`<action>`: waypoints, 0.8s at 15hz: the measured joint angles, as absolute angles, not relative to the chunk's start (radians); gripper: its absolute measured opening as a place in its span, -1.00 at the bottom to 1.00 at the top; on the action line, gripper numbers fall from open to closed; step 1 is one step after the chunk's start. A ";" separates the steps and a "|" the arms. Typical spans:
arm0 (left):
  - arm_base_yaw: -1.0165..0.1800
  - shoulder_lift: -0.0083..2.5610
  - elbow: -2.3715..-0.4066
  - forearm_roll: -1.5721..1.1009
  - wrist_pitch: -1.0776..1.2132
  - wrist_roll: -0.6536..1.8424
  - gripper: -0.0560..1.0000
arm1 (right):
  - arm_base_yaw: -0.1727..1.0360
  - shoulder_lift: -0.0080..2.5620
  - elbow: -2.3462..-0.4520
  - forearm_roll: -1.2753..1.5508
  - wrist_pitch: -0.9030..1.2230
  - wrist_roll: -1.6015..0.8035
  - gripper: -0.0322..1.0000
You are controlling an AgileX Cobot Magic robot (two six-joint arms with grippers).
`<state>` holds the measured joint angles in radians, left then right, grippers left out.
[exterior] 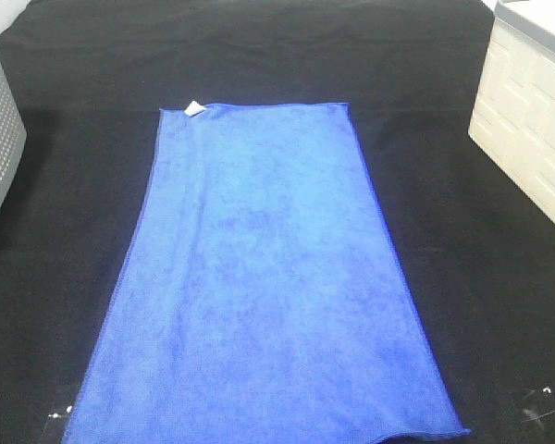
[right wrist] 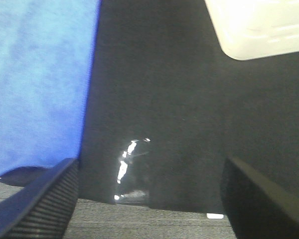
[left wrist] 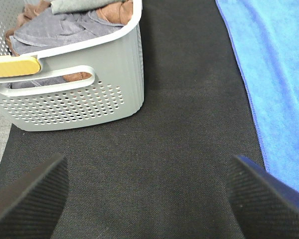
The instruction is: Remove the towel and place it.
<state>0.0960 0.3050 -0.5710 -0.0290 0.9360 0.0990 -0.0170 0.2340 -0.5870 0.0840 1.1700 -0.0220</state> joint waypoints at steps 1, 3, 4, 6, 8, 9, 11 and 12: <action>0.096 0.265 -0.549 -0.029 0.936 0.099 0.63 | -0.017 0.199 -0.555 0.079 1.166 -0.030 0.53; 0.096 0.174 -0.528 -0.029 0.940 0.099 0.62 | -0.017 0.130 -0.497 0.076 1.146 -0.043 0.53; 0.096 0.121 -0.528 -0.029 0.940 0.100 0.59 | -0.017 0.092 -0.480 0.074 1.136 -0.047 0.53; 0.096 0.032 -0.527 -0.029 0.940 0.101 0.56 | -0.017 0.023 -0.474 0.073 1.109 -0.066 0.53; 0.096 -0.004 -0.526 -0.029 0.957 0.101 0.56 | -0.017 -0.004 -0.474 0.073 1.105 -0.071 0.53; 0.096 -0.005 -0.524 -0.029 0.979 0.100 0.56 | -0.017 -0.004 -0.474 0.073 1.105 -0.072 0.53; 0.096 -0.005 -0.509 -0.029 1.043 0.100 0.56 | -0.017 -0.004 -0.469 0.073 1.100 -0.081 0.53; 0.096 -0.005 -0.509 -0.034 1.046 0.098 0.55 | -0.017 -0.004 -0.466 0.073 1.100 -0.090 0.53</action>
<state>0.0960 -0.0050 -0.5090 -0.0340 1.0460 0.0980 -0.0170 -0.0040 -0.4660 0.0730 1.1000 -0.0900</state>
